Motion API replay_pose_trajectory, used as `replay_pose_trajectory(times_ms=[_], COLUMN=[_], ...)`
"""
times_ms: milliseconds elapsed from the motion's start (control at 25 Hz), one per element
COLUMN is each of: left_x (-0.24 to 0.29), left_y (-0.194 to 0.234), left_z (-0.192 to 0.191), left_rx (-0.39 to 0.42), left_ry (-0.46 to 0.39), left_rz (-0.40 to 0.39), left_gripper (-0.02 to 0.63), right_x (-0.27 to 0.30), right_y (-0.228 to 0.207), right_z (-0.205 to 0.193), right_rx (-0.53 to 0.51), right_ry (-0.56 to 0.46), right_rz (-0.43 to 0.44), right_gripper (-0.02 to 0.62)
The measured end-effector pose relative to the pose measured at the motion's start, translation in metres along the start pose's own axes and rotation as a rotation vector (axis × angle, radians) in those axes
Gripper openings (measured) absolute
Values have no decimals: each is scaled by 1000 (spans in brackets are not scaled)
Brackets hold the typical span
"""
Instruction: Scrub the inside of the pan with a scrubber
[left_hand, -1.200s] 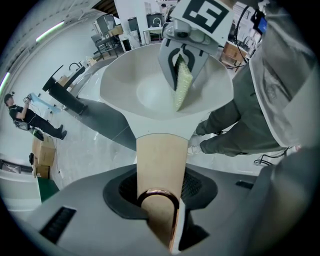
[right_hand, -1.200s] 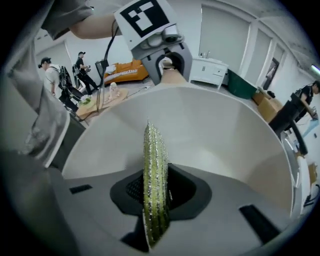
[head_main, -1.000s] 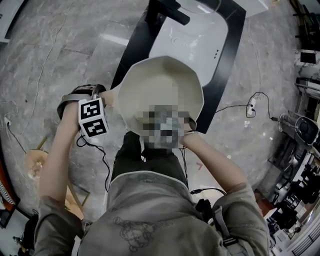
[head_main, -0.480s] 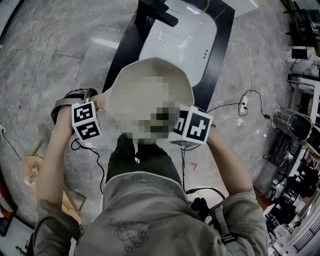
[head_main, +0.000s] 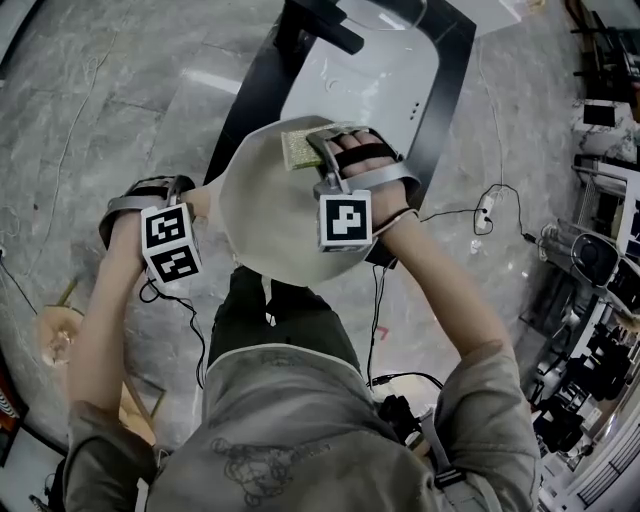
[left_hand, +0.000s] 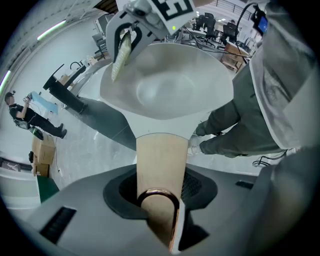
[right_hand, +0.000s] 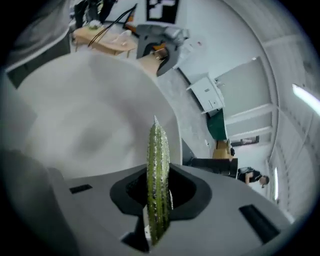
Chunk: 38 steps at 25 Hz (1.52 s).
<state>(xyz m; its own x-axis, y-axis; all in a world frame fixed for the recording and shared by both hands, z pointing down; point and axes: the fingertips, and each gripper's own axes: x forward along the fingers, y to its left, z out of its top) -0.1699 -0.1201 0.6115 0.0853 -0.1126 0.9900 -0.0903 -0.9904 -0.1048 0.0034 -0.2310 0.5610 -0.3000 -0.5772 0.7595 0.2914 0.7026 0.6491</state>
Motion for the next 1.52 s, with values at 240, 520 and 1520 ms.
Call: replay_pose_trajectory(times_ms=[240,520,1520], left_x=[1,1,1], left_y=[-1,-4,-13], left_z=[0,-1,-1], left_rx=[-16,-28,-62], left_ry=[-11,-8,18], left_rz=[-4,-18,-39], left_gripper=[160,156,153], right_x=[23,0,-109], right_y=[22,79,201], right_z=[-14,-67,20], right_rx=[-84,-122,255], right_ry=[110,331,254], right_rz=[-50,259,1086], right_gripper=[74,74,74])
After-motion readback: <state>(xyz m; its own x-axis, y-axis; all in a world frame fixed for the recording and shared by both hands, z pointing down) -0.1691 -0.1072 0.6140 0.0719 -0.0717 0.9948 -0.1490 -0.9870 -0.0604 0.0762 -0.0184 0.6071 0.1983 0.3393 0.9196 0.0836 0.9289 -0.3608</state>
